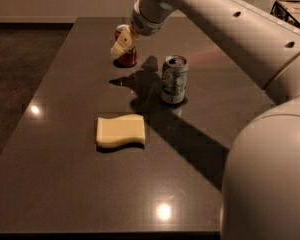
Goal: Knock coke can over
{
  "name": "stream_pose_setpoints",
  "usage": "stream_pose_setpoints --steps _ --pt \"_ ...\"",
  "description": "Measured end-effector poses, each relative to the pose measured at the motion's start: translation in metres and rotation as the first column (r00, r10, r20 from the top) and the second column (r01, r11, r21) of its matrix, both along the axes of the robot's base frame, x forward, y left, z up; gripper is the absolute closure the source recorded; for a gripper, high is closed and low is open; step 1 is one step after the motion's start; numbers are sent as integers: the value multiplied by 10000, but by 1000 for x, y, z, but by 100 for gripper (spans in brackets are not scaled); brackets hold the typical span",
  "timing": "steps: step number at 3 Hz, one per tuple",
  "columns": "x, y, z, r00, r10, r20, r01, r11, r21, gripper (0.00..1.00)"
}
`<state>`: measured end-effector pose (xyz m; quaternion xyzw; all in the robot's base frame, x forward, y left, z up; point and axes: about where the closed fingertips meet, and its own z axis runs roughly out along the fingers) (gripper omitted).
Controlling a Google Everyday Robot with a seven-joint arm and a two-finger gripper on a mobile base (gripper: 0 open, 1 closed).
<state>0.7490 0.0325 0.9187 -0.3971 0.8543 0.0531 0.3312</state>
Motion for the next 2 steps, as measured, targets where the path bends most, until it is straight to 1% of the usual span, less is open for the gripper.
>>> stream_pose_setpoints --steps 1,2 --pt "12 14 -8 10000 -13 -82 15 9996 291 0" --pt "25 20 -13 9999 -56 -127 64 9977 677 15"
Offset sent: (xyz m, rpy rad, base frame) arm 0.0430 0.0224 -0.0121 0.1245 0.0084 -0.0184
